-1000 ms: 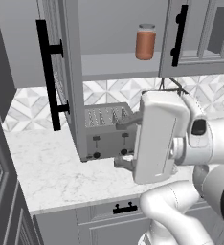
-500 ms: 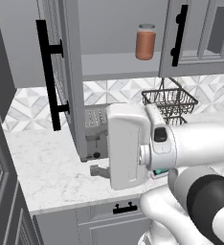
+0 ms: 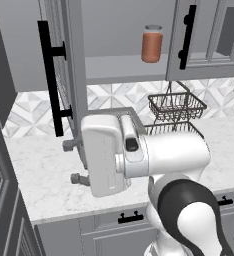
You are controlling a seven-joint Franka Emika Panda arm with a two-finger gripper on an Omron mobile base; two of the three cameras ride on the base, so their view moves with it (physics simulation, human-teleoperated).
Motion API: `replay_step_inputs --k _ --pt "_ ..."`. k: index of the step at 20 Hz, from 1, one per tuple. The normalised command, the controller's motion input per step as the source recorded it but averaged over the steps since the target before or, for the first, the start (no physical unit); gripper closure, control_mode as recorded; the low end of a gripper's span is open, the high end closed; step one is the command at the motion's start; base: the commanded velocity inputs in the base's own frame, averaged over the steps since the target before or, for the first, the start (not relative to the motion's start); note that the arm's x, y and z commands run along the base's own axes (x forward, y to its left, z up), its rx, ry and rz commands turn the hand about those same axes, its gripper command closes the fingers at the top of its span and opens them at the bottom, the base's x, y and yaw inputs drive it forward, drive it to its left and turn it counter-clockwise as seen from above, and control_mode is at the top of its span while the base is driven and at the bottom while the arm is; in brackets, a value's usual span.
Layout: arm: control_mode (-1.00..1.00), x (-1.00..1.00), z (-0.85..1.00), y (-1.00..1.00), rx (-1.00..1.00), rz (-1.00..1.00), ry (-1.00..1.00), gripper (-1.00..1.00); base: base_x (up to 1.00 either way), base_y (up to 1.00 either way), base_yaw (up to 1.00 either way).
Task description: Pick the jam and place it on the digital scale for weighing, and close the cabinet.
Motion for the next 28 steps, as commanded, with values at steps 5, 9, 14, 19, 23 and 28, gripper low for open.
replay_step_inputs --k 5,9,14,19,23,28 --pt "-1.0 0.42 -0.19 0.41 0.0 -0.01 0.0 -1.0 0.0 0.0 0.0" --pt "-1.0 0.51 -0.14 0.13 0.0 -0.06 0.0 -1.0 0.0 0.0 0.0" --pt "-1.0 0.64 -0.09 0.08 0.0 -0.16 0.0 -1.0 0.0 0.0 0.0" --pt "-1.0 0.25 0.0 -0.62 0.11 -0.13 0.0 -1.0 0.0 0.0 0.0" --pt "-1.0 0.06 0.0 -1.0 0.23 -0.12 0.0 -1.0 0.0 0.0 0.0" --pt "-1.0 0.29 -0.03 -0.92 0.19 -0.14 0.0 -1.0 0.0 0.0 0.0"
